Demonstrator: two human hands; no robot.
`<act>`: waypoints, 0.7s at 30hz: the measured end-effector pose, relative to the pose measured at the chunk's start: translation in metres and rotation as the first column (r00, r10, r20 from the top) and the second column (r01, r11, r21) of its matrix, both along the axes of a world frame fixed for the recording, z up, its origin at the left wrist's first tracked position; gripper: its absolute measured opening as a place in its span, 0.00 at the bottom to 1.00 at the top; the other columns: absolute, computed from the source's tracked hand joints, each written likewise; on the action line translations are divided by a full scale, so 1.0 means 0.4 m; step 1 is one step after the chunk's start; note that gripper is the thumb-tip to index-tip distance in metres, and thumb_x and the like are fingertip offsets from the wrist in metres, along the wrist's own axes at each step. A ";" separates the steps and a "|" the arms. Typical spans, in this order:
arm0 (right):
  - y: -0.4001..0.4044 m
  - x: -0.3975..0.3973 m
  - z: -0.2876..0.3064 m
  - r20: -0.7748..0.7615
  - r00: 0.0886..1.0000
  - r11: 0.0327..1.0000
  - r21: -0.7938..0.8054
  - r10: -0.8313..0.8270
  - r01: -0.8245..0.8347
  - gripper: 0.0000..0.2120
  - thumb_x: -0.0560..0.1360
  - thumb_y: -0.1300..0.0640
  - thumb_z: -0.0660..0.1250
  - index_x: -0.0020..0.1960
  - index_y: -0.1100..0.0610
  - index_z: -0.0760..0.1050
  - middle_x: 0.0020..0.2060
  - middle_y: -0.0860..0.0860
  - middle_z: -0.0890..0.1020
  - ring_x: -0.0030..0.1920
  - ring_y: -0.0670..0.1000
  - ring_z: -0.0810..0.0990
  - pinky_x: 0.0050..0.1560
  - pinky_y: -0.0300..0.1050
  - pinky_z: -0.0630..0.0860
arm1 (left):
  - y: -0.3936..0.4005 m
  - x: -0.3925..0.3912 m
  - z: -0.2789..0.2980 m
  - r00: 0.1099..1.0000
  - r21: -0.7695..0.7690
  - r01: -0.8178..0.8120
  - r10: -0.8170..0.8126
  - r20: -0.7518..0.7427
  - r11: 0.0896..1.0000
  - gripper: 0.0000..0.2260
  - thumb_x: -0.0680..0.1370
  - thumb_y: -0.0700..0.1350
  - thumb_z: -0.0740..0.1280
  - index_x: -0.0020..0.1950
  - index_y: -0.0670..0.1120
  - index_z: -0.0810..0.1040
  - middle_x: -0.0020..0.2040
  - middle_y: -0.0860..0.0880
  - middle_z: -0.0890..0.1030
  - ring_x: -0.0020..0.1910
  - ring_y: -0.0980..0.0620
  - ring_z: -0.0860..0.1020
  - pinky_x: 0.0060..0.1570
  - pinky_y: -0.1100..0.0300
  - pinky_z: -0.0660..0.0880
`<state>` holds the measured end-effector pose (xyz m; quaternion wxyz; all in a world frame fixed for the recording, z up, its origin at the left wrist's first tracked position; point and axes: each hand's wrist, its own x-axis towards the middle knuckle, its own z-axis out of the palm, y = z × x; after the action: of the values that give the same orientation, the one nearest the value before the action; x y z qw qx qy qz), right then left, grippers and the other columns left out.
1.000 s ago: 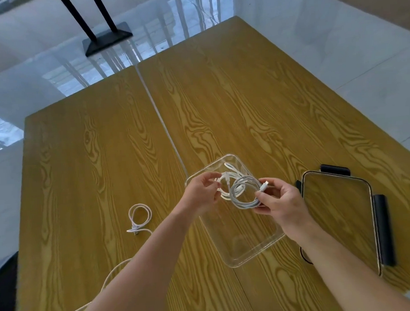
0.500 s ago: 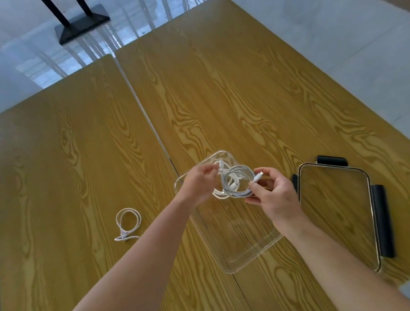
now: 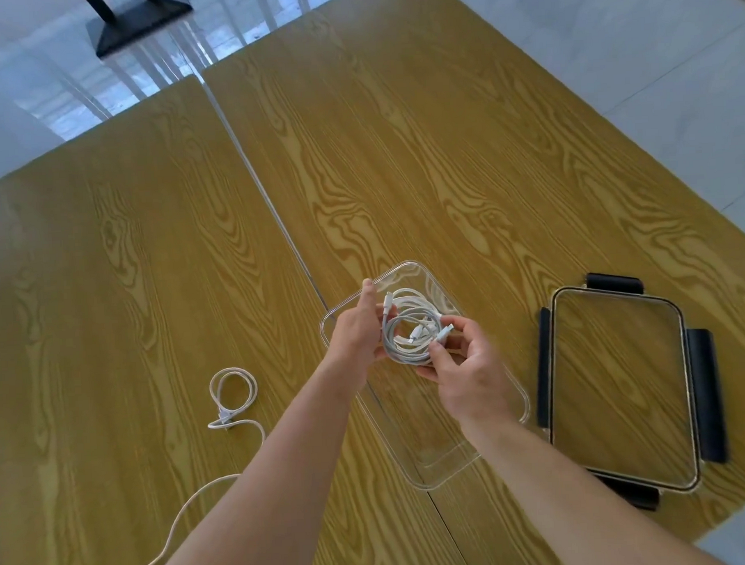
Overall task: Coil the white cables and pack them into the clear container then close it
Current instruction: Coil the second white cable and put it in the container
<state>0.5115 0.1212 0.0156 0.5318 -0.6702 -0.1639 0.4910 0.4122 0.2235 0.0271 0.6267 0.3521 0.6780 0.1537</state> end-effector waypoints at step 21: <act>0.030 -0.012 -0.092 -0.071 0.997 0.966 -0.257 0.024 -0.041 0.12 0.78 0.66 0.65 0.52 0.49 0.74 0.44 0.53 0.83 0.37 0.50 0.82 0.44 0.49 0.84 | 0.009 0.031 -0.047 0.977 -0.106 -0.044 0.020 -0.214 0.993 0.13 0.75 0.51 0.65 0.46 0.42 0.81 0.40 0.45 0.77 0.39 0.48 0.73 0.40 0.54 0.70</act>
<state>0.5065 0.1331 -0.0211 0.4372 -0.7141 -0.0916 0.5390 0.4247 0.2272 0.0082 0.5665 0.3203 0.7542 0.0876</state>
